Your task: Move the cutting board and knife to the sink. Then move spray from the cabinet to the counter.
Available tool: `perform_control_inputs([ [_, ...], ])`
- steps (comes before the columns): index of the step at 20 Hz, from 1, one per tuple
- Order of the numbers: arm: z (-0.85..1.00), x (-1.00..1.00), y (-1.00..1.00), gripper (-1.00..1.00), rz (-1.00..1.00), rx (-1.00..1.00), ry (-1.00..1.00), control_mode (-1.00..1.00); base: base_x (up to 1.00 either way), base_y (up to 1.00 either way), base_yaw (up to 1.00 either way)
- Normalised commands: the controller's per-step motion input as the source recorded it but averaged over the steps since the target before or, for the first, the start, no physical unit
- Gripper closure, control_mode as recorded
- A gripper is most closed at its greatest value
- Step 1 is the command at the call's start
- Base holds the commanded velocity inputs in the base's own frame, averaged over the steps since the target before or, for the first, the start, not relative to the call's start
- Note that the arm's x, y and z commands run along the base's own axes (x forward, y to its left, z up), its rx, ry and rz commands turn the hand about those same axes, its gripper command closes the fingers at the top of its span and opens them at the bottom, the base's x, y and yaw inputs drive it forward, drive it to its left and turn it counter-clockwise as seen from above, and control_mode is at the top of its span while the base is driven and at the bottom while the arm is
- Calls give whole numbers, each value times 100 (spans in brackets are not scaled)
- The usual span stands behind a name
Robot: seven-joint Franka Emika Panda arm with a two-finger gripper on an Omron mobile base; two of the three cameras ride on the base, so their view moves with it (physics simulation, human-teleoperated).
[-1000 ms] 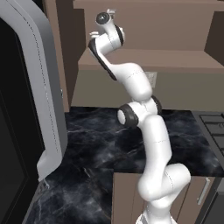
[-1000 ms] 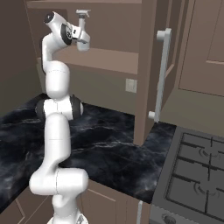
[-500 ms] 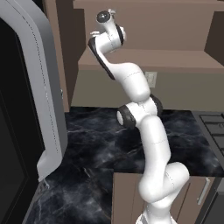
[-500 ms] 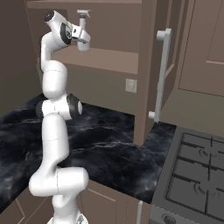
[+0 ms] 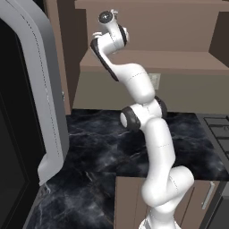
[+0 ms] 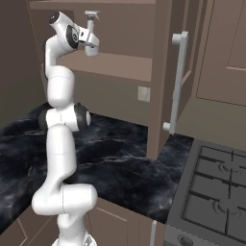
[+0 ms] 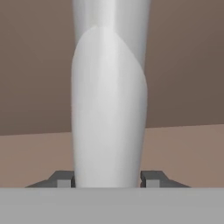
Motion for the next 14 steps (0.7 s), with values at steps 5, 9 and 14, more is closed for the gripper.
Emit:
perform_control_inputs([
  [5,-17,0,0,100,0,0,-1,-100,0,0,0],
  [9,-4,3,0,100,0,0,0,-100,0,0,0],
  [14,-10,0,7,100,0,0,-5,-100,0,0,0],
])
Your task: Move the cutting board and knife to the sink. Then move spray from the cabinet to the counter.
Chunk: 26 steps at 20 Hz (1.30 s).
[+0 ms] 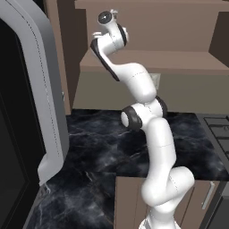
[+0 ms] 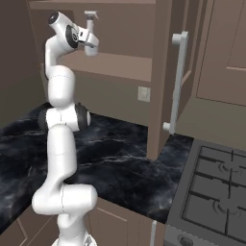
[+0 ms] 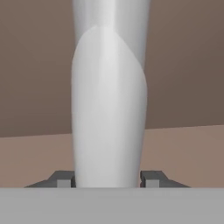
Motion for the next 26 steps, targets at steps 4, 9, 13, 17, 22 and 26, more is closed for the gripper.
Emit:
perform_control_inputs([
  [4,-5,0,3,100,0,0,-12,-100,0,0,0],
  [9,-5,-3,0,100,0,0,-11,-100,0,0,0],
  [13,-8,-14,0,100,0,0,-6,-100,0,0,0],
  [17,-4,-19,0,100,0,0,-6,-100,0,0,0],
  [22,-3,-32,0,100,0,0,-5,-100,0,0,0],
  [26,-11,-43,0,100,0,0,-6,-100,0,0,0],
])
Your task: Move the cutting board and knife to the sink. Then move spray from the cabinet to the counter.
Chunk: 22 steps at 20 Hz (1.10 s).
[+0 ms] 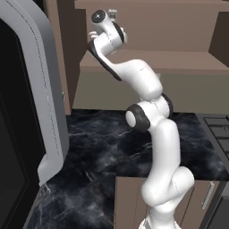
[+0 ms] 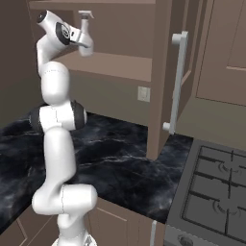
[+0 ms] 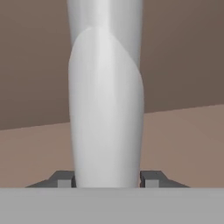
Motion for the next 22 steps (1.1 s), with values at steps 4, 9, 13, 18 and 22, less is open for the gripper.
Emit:
perform_control_inputs([
  [4,-11,-38,0,100,0,0,-5,-100,0,0,0],
  [9,-4,-32,0,100,0,0,-5,-100,0,0,0],
  [13,-8,-39,0,100,0,0,-6,-100,0,0,0],
  [18,-3,-36,0,100,0,0,-5,-100,0,0,0],
  [22,0,-36,0,100,0,0,-4,-100,0,0,0],
])
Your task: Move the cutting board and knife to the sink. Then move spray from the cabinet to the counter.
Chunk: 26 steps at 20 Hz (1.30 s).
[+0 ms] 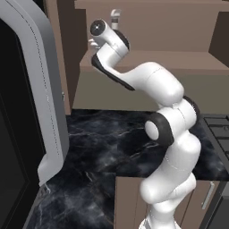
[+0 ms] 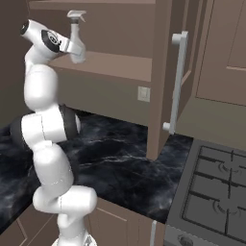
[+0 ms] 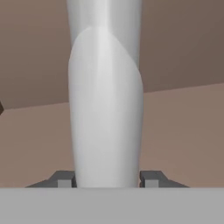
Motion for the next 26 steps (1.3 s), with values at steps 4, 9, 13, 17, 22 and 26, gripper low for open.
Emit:
perform_control_inputs([
  [4,0,-34,0,100,0,0,-4,-100,0,0,0],
  [9,12,-32,0,100,0,0,-1,-100,0,0,0],
  [13,17,-38,0,100,0,0,0,-100,0,0,0],
  [17,11,-43,0,100,0,0,-1,-100,0,0,0],
  [22,3,-50,0,100,0,0,-3,-100,0,0,0],
  [26,5,-54,0,100,0,0,-6,-100,0,0,0],
])
